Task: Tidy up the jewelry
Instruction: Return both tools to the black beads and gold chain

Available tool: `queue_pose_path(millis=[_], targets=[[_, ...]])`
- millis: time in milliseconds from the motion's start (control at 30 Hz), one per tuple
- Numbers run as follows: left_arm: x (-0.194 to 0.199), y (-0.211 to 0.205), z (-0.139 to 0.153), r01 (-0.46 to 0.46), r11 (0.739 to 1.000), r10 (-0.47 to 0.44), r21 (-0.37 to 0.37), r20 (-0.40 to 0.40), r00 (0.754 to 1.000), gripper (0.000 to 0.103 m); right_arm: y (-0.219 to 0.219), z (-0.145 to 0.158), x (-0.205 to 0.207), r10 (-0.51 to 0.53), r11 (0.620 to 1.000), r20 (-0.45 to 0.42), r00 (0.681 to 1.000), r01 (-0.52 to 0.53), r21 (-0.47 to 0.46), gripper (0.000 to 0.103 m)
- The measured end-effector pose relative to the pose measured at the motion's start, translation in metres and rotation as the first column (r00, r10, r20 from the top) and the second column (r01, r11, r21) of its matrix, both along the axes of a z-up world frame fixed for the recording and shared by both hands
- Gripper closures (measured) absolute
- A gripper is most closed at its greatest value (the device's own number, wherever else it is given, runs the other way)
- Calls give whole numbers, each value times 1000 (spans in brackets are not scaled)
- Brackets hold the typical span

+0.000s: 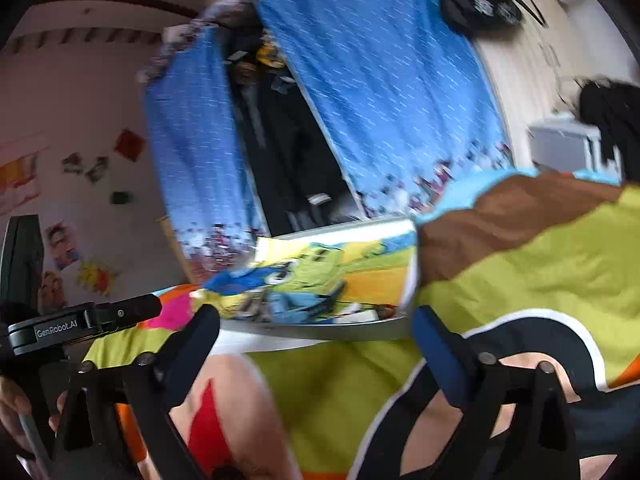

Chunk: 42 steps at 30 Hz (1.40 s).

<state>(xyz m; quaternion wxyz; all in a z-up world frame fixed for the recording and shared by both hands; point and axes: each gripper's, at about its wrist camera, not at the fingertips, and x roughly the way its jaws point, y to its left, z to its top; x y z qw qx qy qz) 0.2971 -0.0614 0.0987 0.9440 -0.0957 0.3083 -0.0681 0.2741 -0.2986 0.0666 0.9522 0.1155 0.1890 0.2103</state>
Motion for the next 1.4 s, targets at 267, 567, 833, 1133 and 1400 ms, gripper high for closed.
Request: queue_pose_path(millis=[267,567,833,1133,1400], targets=[[-94,23,4,-17,1000,18,-13,93,995,11,11,2,-68,64,998,12,998,-65,14,0],[-169,42,-10,-1,1000,3,-14,102,995,10,31,-3,-125,93,995,-42,995,-94,-23,0],[-190,55,-55,49,998,-48,36,-30,998,10,54,-29,-134,56,980,-162,985,-85,-178,0],[-179,62,-109,43,999,-42,0,-201,979,10,73,-77,-112,-9,929,-353,936,-123,-350,0],[-153,63,-139,56,996,-34,63,-299,954,10,76,-106,-91,-66,901,-463,884,-147,-408,0]])
